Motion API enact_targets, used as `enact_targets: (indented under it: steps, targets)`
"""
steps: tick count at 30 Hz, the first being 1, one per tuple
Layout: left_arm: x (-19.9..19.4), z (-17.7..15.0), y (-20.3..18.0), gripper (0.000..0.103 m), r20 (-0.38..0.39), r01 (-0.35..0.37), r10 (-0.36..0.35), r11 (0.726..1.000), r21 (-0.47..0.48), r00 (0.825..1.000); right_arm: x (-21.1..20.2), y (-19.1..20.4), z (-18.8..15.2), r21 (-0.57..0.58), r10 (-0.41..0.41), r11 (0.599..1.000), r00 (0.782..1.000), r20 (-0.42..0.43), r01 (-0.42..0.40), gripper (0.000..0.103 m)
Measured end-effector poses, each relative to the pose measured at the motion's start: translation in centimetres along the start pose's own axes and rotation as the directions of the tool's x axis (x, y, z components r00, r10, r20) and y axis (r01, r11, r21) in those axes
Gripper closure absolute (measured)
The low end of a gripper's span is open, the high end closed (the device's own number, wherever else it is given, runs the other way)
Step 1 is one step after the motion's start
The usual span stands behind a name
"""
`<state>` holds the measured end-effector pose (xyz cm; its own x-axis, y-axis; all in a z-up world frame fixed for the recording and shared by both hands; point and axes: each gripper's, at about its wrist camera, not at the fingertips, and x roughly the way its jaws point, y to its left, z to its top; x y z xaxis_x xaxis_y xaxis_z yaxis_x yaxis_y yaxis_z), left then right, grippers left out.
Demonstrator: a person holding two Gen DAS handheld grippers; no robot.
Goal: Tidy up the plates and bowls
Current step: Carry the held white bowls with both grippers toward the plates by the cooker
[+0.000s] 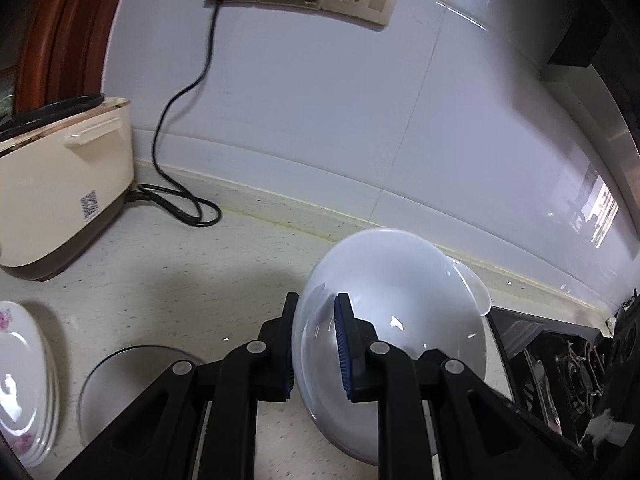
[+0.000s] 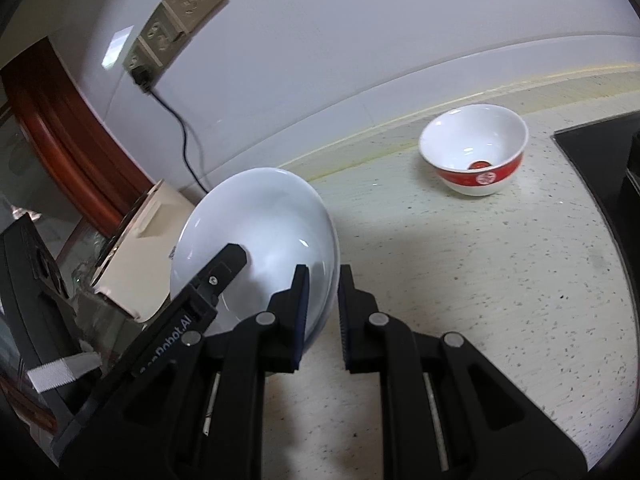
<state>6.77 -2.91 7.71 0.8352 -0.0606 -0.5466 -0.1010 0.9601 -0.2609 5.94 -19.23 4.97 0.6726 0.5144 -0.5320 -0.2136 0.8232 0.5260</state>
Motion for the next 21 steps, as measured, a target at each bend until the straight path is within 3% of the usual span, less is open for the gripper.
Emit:
enact_targets:
  steps: [7, 21]
  targets:
    - [-2.7, -0.3, 1.7, 0.085, 0.037, -0.047, 0.047, 0.999, -0.012, 0.998, -0.2, 2.4, -0.8, -0.084, 0.061, 0.995, 0.998, -0.013, -0.062, 0.086]
    - [-5.7, -1.4, 5.2, 0.085, 0.028, -0.13, 0.131, 0.991, -0.023, 0.991, 1.0, 5.7, -3.2, -0.176, 0.124, 0.974, 0.987, -0.098, -0.14, 0.086]
